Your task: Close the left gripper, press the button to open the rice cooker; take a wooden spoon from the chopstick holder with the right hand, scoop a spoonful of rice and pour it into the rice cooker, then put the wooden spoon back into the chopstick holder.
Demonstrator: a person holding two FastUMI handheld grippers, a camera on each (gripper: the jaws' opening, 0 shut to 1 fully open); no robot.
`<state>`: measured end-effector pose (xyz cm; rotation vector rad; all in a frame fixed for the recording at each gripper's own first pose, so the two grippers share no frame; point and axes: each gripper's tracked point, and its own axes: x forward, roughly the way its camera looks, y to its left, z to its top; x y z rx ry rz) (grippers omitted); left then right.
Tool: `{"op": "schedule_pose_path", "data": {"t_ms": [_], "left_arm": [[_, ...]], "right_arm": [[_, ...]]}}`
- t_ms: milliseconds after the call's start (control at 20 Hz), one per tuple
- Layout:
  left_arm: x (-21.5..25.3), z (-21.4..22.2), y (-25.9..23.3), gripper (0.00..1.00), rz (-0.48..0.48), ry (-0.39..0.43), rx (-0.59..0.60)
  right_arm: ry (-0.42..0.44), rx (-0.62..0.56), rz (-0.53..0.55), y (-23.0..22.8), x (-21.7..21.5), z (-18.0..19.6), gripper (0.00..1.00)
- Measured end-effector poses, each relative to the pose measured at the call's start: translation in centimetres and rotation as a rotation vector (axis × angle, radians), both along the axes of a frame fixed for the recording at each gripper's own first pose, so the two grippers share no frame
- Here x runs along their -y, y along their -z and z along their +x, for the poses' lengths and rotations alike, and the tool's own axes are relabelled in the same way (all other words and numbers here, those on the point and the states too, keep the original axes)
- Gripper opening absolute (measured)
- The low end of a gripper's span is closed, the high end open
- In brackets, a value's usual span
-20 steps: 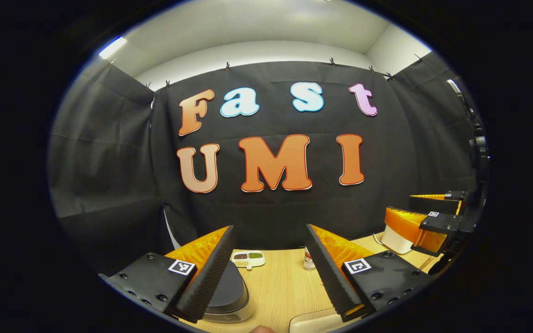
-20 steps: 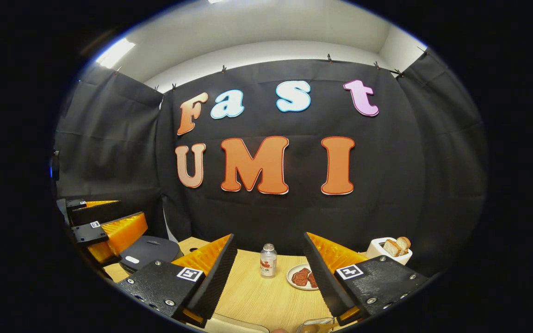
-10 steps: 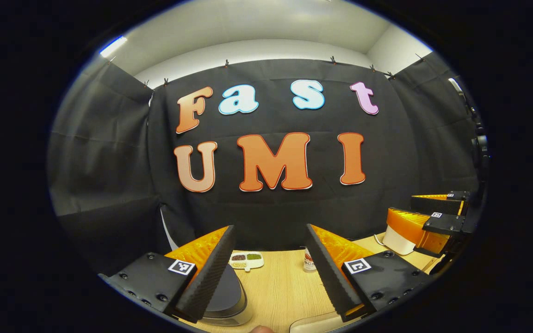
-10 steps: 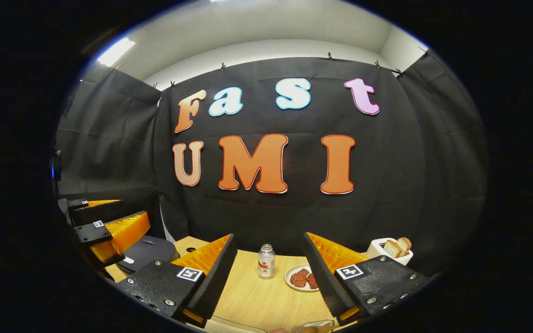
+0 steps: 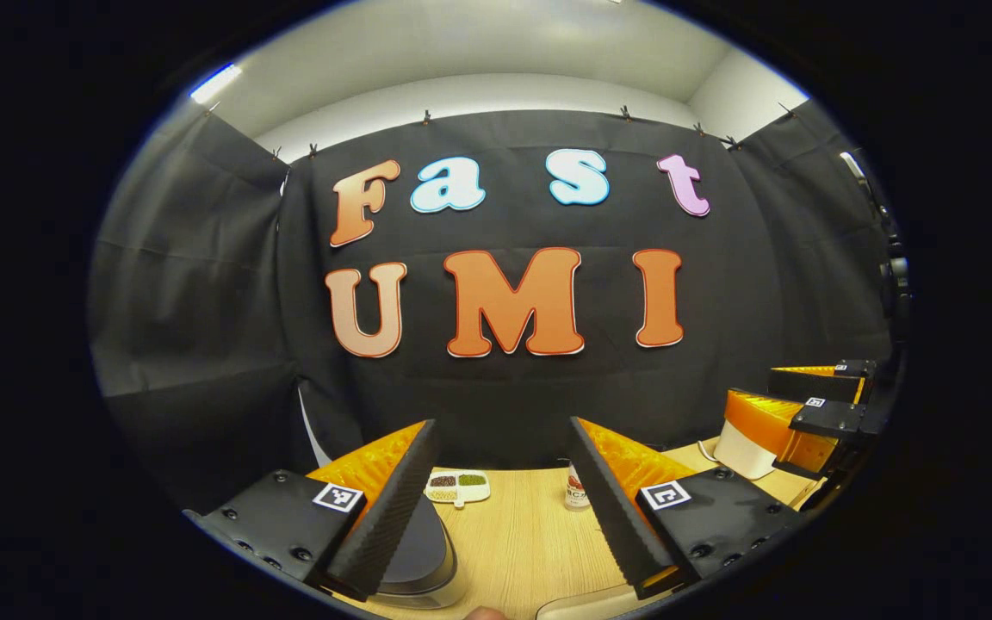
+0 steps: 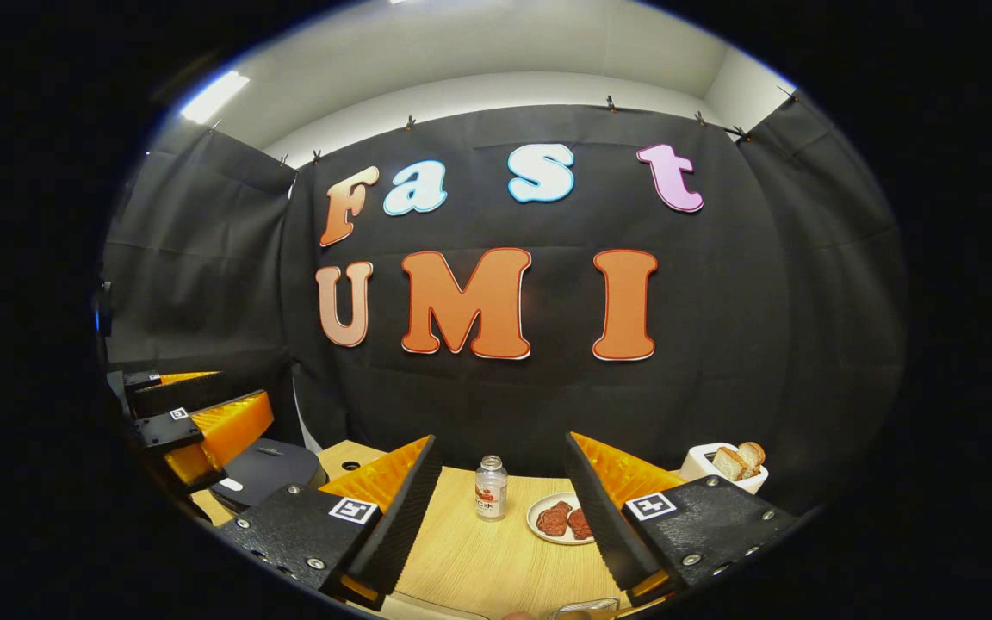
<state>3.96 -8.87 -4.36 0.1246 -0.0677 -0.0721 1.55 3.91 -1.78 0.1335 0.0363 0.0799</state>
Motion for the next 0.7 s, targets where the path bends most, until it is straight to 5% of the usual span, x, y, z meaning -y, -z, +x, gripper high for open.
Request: {"op": "schedule_pose_path", "data": {"t_ms": [700], "left_arm": [[0.2, -1.8, 0.1, 1.00, 0.013, -0.021, 0.013]], "right_arm": [[-0.017, 0.000, 0.003, 0.3, 0.1, -1.1, 0.89]]}}
